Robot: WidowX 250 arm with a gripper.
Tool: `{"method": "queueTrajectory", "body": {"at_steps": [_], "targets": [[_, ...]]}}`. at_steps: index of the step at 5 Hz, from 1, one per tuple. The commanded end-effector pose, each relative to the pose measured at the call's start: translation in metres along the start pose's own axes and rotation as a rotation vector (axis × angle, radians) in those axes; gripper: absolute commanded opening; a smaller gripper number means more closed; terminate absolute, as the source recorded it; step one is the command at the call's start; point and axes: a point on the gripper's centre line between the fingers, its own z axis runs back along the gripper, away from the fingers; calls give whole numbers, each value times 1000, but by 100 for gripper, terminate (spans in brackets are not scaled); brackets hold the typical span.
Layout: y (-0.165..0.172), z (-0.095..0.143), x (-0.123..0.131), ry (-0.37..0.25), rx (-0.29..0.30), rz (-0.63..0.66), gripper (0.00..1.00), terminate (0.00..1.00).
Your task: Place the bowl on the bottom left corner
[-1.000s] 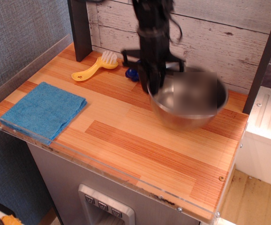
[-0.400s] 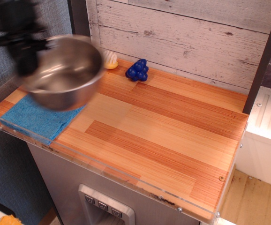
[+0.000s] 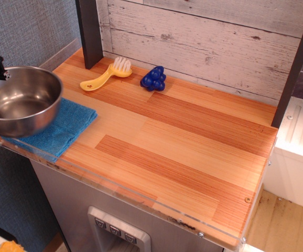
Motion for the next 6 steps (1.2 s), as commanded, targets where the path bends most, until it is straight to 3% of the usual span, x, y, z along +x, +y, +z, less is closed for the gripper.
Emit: {"method": "queueTrajectory", "body": {"at_steps": [1,3,6], "targets": [[7,14,21,-76,27,3,0,0],[-10,19,23,-106,6,-16,0,0],[-22,-5,26,-62,8,-40,0,0]]}}
